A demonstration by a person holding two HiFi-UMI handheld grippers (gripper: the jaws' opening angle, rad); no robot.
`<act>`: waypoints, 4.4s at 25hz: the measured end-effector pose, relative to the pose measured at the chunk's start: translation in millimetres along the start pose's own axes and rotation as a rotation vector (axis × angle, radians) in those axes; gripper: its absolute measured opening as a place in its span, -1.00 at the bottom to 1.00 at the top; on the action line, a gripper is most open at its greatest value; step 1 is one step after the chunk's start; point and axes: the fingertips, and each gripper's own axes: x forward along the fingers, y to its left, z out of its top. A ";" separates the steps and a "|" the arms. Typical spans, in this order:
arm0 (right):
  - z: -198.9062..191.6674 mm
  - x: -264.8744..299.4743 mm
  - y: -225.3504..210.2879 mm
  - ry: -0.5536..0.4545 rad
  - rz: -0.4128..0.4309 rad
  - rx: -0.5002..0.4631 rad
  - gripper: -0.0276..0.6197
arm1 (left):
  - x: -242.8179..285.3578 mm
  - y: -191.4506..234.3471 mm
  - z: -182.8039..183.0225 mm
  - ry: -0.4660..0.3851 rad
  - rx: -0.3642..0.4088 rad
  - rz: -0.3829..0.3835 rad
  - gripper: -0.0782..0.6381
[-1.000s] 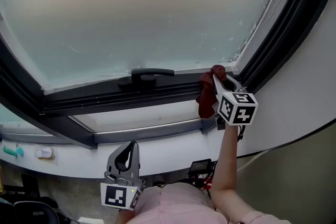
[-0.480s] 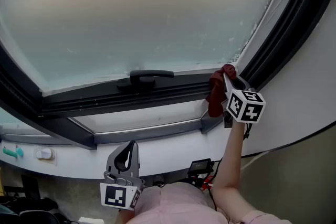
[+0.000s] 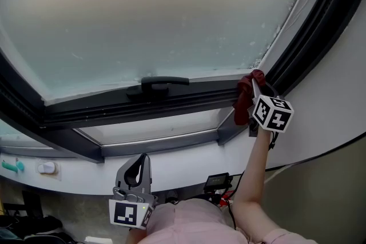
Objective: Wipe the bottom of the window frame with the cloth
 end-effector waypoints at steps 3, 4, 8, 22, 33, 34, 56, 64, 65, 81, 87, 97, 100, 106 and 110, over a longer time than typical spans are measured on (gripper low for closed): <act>-0.1 0.2 -0.9 -0.006 -0.005 0.002 -0.72 | -1.9 1.6 0.2 -0.002 0.000 0.007 -0.79; -0.3 0.2 -1.2 -0.008 -0.006 0.004 -0.72 | -2.8 2.3 0.2 -0.002 -0.001 0.010 -0.79; 0.0 0.8 -0.7 -0.011 -0.024 -0.024 -0.72 | -7.5 4.7 0.4 -0.003 -0.001 0.018 -0.79; 57.7 -91.8 124.5 -0.313 0.105 -0.147 -0.72 | -43.1 24.2 8.7 -0.024 0.015 0.030 -0.79; 28.1 -86.6 307.4 -0.280 0.391 -0.216 -0.72 | -87.8 62.7 17.0 -0.033 0.024 0.060 -0.79; 21.9 -82.5 320.6 -0.263 0.409 -0.231 -0.72 | -91.4 67.0 17.3 -0.032 0.024 0.067 -0.79; -13.8 -50.2 352.5 -0.172 0.406 -0.319 -0.72 | -89.3 85.9 17.5 -0.036 0.013 0.056 -0.79; -13.3 -49.6 345.9 -0.171 0.421 -0.308 -0.72 | -83.8 81.7 16.5 -0.031 0.012 0.062 -0.78; -13.2 -49.4 344.0 -0.170 0.420 -0.307 -0.72 | -83.1 81.0 16.3 -0.030 0.012 0.062 -0.79; -13.4 -46.7 305.3 -0.165 0.376 -0.284 -0.72 | -70.5 62.6 15.2 -0.028 0.020 0.039 -0.79; -13.9 -45.8 288.7 -0.160 0.358 -0.275 -0.72 | -67.2 56.1 15.5 -0.024 0.026 0.034 -0.79; -13.5 -44.3 269.0 -0.164 0.347 -0.264 -0.72 | -61.4 45.7 15.1 -0.025 0.030 0.040 -0.79; -13.9 -44.1 262.0 -0.163 0.345 -0.259 -0.72 | -59.7 41.6 15.2 -0.026 0.032 0.041 -0.79; -13.9 -43.1 247.6 -0.168 0.341 -0.250 -0.72 | -55.5 32.9 13.6 -0.027 0.032 0.049 -0.79; -14.6 -42.4 238.2 -0.168 0.341 -0.246 -0.72 | -53.5 27.2 11.7 -0.027 0.030 0.057 -0.78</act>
